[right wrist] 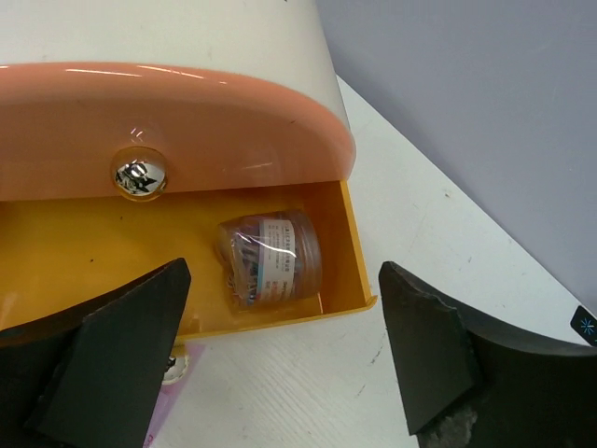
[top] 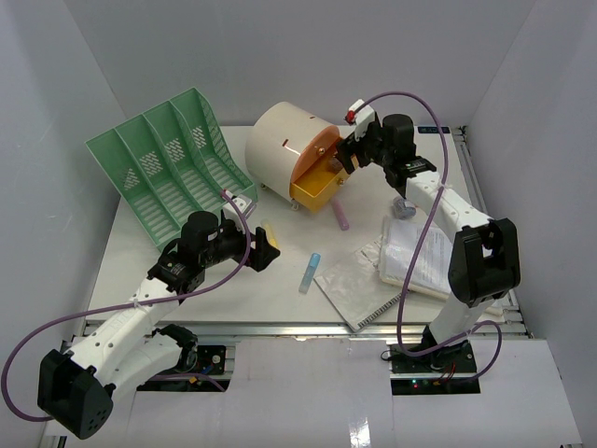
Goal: Organize the desk
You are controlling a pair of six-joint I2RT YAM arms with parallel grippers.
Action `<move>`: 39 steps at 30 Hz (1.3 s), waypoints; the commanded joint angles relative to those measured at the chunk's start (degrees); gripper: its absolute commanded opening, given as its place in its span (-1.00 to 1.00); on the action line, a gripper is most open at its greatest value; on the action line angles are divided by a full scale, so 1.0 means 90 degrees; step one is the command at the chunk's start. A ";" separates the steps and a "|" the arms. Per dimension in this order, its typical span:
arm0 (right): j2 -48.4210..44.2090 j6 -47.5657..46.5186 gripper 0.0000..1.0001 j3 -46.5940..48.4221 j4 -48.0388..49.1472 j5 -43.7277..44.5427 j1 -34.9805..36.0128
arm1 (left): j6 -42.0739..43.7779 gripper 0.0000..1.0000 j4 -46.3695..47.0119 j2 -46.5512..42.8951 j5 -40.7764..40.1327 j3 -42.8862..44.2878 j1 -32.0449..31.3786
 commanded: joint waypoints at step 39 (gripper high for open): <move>0.0807 0.0618 0.62 -0.0827 -0.2712 0.0871 -0.1907 | 0.0063 0.96 0.0043 -0.0222 0.0107 -0.0014 -0.0002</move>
